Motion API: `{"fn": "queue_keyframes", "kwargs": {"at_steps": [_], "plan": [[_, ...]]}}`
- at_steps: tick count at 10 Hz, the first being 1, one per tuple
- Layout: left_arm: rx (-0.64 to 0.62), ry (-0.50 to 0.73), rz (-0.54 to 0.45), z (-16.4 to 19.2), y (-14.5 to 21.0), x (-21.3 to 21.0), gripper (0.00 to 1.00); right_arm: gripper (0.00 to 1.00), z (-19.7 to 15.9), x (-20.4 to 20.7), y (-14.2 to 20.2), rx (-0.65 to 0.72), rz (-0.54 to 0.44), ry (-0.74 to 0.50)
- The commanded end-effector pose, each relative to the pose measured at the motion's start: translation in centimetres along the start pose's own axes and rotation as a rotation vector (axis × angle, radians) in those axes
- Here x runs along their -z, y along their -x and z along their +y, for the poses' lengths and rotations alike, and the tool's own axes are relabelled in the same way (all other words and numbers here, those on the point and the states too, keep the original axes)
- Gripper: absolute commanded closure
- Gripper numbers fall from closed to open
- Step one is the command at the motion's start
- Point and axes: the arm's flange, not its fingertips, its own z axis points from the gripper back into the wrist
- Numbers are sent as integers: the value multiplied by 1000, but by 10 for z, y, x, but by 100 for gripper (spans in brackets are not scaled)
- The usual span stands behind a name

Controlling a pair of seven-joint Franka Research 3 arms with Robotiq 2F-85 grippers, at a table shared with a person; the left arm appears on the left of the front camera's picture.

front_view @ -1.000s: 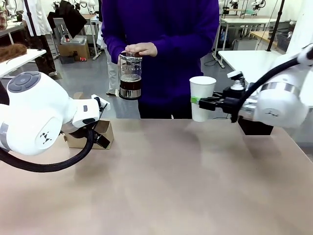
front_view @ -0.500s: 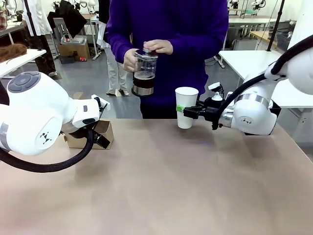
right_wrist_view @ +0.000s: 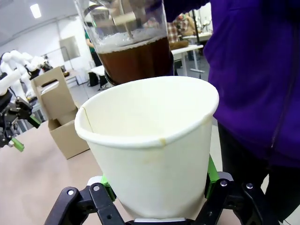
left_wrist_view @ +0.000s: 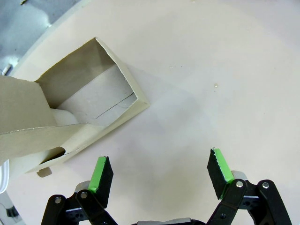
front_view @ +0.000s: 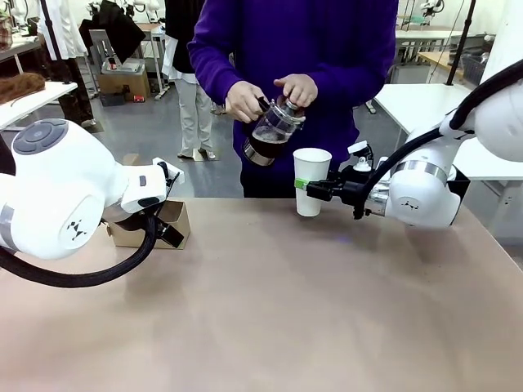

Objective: Pour a drink into a cup and package it in a carrier.
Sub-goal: When a person places the Paper Cup Lid on the 600 ml Paper Cup , lift the 600 ml Paper Cup.

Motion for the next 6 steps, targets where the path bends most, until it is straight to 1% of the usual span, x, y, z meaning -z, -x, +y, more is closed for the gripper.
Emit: {"fn": "queue_keyframes", "kwargs": {"at_steps": [1,6], "plan": [[-1,2,-1,0,0,0,0,19,2,2,-1,2,-3,1],[-1,2,-1,0,0,0,0,19,2,2,-1,2,-3,1]]}}
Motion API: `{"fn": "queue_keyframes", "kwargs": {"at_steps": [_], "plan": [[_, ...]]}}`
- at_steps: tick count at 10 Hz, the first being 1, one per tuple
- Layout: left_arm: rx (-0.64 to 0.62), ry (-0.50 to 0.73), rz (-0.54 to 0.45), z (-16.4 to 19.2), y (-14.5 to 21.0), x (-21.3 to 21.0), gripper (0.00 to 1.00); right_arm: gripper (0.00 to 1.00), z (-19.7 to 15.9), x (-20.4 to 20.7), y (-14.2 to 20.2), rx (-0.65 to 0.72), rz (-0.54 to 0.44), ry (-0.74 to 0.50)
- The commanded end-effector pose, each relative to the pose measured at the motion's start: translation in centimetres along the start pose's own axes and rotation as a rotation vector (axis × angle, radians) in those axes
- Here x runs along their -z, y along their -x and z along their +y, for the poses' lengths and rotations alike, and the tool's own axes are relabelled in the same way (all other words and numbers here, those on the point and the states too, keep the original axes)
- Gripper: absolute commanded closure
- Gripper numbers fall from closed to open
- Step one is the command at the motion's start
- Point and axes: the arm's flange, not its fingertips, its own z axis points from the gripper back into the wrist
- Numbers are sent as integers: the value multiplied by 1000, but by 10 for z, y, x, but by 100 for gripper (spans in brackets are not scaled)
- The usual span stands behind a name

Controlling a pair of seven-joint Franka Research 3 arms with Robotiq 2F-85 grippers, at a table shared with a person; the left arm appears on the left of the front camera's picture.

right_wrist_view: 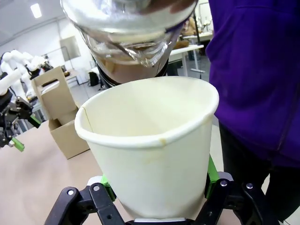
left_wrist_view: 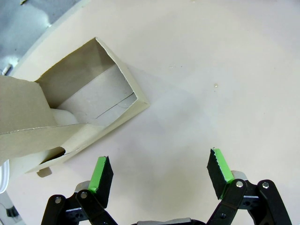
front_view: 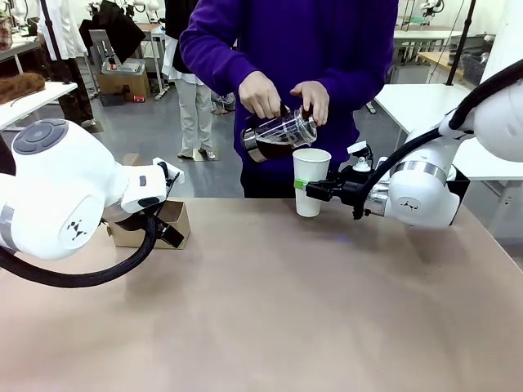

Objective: Pour a drink into a cup and package it in a carrier.
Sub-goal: When a person places the Paper Cup Lid on the 600 ml Paper Cup , lift the 600 ml Paper Cup.

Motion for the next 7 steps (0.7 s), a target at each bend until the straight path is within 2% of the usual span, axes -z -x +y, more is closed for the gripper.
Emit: {"fn": "queue_keyframes", "kwargs": {"at_steps": [1,7], "plan": [[-1,2,-1,0,0,0,0,19,1,1,-2,2,-3,3],[-1,2,-1,0,0,0,0,19,1,1,-2,2,-3,3]]}}
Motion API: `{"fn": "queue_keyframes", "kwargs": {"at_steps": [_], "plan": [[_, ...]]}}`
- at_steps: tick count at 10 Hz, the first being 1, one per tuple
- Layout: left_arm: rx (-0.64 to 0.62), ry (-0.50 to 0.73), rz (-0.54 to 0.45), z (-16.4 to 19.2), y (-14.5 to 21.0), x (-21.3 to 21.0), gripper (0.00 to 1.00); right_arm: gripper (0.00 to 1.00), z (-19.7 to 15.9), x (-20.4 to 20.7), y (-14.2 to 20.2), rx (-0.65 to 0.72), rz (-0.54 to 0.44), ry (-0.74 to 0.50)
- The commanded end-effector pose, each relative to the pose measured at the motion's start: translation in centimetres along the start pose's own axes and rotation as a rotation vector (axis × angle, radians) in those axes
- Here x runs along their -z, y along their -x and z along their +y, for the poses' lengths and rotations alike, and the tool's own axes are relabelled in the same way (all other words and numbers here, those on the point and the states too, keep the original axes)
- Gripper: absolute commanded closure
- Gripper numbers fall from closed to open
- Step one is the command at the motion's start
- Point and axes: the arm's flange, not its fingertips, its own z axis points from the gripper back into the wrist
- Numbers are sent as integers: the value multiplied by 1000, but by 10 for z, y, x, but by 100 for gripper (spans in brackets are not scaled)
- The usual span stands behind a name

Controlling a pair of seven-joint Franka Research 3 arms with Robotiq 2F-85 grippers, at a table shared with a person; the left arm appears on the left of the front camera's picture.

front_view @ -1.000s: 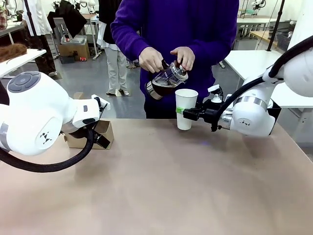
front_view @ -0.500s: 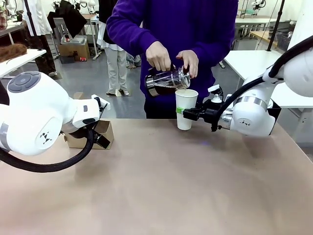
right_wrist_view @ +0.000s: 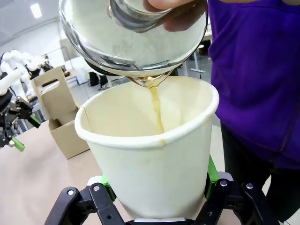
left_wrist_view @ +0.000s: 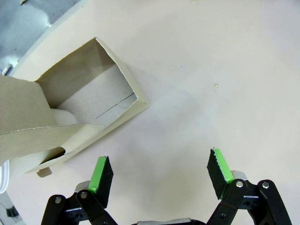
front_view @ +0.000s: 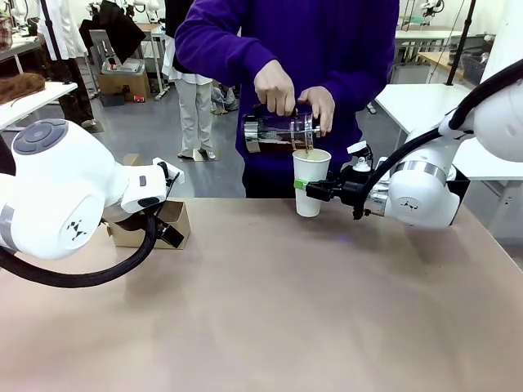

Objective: Pour a drink into a cup and package it in a carrier.
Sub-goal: When a person places the Paper Cup Lid on the 600 ml Paper Cup , lift the 600 ml Paper Cup.

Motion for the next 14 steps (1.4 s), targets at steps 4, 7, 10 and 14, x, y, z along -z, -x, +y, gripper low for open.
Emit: {"fn": "queue_keyframes", "kwargs": {"at_steps": [4,7,10,14], "plan": [[-1,2,-1,0,0,0,0,19,1,1,-2,3,-3,3],[-1,2,-1,0,0,0,0,19,1,1,-2,3,-3,3],[-1,2,-1,0,0,0,0,19,1,1,-2,3,-3,3],[-1,2,-1,0,0,0,0,19,1,1,-2,3,-3,3]]}}
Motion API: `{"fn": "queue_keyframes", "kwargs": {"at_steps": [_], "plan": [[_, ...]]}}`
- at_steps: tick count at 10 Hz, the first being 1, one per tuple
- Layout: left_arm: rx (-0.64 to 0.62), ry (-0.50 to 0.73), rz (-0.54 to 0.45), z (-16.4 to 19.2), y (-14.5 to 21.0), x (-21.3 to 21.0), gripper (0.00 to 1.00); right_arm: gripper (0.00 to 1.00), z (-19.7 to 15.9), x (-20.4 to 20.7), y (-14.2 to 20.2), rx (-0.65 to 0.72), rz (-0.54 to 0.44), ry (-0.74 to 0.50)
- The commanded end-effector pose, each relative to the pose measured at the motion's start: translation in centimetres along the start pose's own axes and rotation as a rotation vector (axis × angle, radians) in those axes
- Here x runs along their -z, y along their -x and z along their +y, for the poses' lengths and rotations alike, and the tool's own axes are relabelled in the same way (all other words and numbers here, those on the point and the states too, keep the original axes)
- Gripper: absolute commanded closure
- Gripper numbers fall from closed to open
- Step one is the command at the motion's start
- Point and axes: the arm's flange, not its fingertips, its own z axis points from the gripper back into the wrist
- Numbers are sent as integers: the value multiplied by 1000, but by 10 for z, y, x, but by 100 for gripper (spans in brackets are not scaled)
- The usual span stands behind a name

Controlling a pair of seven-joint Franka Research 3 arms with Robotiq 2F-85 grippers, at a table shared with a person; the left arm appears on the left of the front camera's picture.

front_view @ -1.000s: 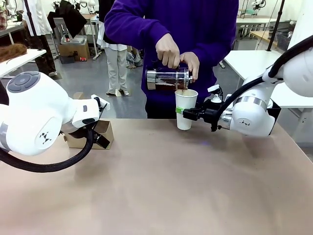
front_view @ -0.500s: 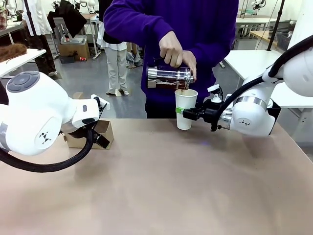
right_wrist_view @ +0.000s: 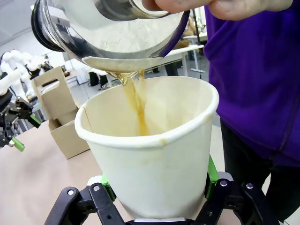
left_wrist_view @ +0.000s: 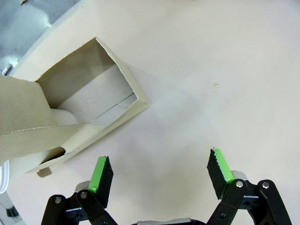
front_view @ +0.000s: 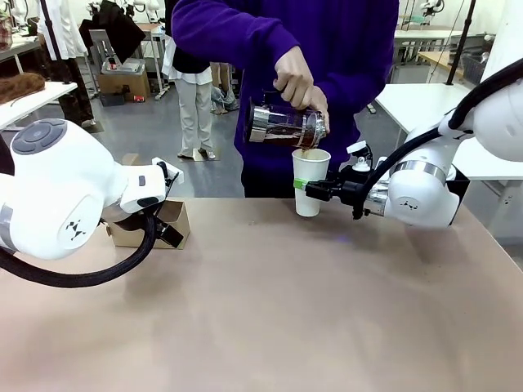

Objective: Pour a drink into a cup and package it in a carrier.
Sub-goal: When a person places the Paper Cup Lid on the 600 ml Paper Cup , lift the 600 ml Paper Cup.

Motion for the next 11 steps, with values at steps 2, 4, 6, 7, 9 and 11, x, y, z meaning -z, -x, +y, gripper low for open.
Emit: {"fn": "queue_keyframes", "kwargs": {"at_steps": [2,4,6,7,9,11], "plan": [[-1,2,-1,0,0,0,0,19,1,1,-2,3,-3,3],[-1,2,-1,0,0,0,0,19,1,1,-2,3,-3,3],[-1,2,-1,0,0,0,0,19,1,1,-2,3,-3,3],[-1,2,-1,0,0,0,0,19,1,1,-2,3,-3,3],[-1,2,-1,0,0,0,0,19,1,1,-2,3,-3,3],[-1,2,-1,0,0,0,0,19,1,1,-2,3,-3,3]]}}
